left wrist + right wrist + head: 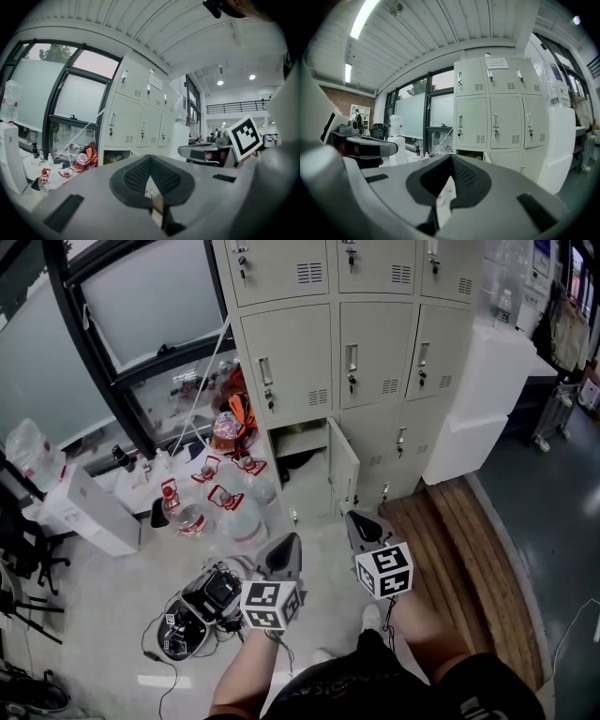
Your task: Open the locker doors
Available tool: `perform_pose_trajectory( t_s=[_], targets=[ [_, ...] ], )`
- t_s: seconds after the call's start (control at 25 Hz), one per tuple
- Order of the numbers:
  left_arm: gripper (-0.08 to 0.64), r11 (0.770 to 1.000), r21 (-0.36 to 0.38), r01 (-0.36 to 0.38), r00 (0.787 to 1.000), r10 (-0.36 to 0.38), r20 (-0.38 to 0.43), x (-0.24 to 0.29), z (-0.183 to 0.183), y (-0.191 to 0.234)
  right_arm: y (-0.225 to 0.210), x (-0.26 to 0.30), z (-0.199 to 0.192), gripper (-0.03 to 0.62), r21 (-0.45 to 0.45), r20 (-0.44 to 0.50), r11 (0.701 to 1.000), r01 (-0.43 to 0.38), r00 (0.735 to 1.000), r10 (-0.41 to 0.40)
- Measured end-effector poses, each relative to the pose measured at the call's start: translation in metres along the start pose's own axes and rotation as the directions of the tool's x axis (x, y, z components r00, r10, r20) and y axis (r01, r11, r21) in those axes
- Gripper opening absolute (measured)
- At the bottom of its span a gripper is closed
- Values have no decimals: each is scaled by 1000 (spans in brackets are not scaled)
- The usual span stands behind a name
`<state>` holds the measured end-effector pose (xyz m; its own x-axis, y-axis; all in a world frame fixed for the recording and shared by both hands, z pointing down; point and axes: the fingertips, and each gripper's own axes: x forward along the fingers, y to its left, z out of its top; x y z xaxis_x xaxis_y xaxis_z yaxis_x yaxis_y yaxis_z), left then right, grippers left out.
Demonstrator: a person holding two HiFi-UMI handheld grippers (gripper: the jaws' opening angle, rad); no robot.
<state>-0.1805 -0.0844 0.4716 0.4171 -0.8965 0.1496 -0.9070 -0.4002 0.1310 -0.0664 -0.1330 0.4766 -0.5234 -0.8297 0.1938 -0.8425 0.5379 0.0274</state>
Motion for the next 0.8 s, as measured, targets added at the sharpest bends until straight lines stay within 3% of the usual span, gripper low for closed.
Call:
perform_pose_trajectory(
  t_s=[0.8],
  targets=[
    [-2, 1000, 5, -6, 1000, 6, 3, -3, 2, -14, 0, -14, 3, 0, -26, 21, 999, -22, 1000, 23]
  ],
)
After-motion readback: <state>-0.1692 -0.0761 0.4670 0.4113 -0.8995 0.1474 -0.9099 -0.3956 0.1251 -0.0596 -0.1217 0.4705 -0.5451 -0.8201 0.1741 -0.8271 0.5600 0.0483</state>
